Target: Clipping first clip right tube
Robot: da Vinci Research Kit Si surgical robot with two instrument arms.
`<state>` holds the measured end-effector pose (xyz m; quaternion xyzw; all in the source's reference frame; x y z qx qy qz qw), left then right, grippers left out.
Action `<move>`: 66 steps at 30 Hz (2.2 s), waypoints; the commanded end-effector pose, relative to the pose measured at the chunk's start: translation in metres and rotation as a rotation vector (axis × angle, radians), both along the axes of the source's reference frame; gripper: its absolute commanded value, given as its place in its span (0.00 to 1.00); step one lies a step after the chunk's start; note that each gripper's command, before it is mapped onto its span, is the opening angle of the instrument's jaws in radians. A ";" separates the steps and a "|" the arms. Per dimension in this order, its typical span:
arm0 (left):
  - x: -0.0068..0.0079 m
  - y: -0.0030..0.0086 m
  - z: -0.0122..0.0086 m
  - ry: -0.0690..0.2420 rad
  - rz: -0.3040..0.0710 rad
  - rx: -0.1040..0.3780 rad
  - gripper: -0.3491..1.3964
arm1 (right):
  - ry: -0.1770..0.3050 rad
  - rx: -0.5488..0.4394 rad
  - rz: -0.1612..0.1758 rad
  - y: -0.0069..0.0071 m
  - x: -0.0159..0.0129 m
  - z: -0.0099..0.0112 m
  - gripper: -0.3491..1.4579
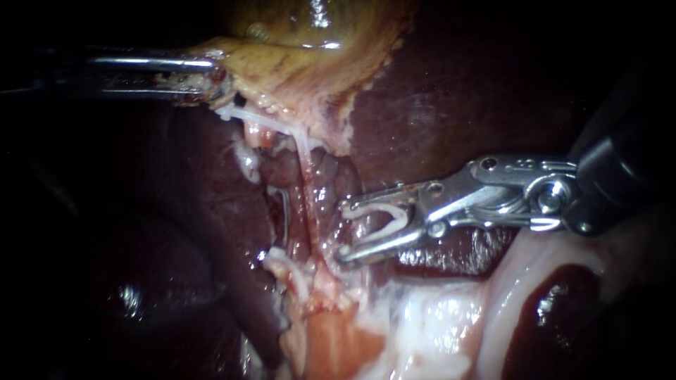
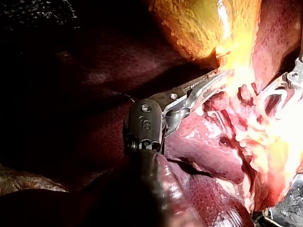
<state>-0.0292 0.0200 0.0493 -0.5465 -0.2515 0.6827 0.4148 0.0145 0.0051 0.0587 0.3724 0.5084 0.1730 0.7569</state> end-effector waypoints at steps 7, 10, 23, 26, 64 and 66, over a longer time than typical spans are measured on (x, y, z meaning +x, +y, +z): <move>0.0000 0.0000 0.0000 0.000 0.000 0.000 0.00 | 0.018 0.004 -0.020 -0.0011 0.0011 -0.0010 0.47; 0.0000 0.0000 0.0000 0.000 0.000 0.000 0.00 | 0.019 0.003 -0.025 -0.0015 0.0018 -0.0007 0.47; -0.0001 0.0000 0.0000 0.000 0.000 0.000 0.00 | 0.082 0.002 -0.055 -0.0054 0.0065 0.0004 0.47; -0.0001 0.0000 0.0000 0.000 0.000 0.000 0.00 | 0.098 0.015 -0.046 -0.0055 0.0068 -0.0001 0.47; -0.0002 0.0000 0.0000 0.000 0.000 0.000 0.00 | 0.187 0.194 -0.044 -0.0029 0.0068 -0.0057 0.19; -0.0002 0.0000 0.0000 0.000 0.000 0.000 0.00 | 0.182 0.205 -0.043 -0.0029 0.0068 -0.0056 0.14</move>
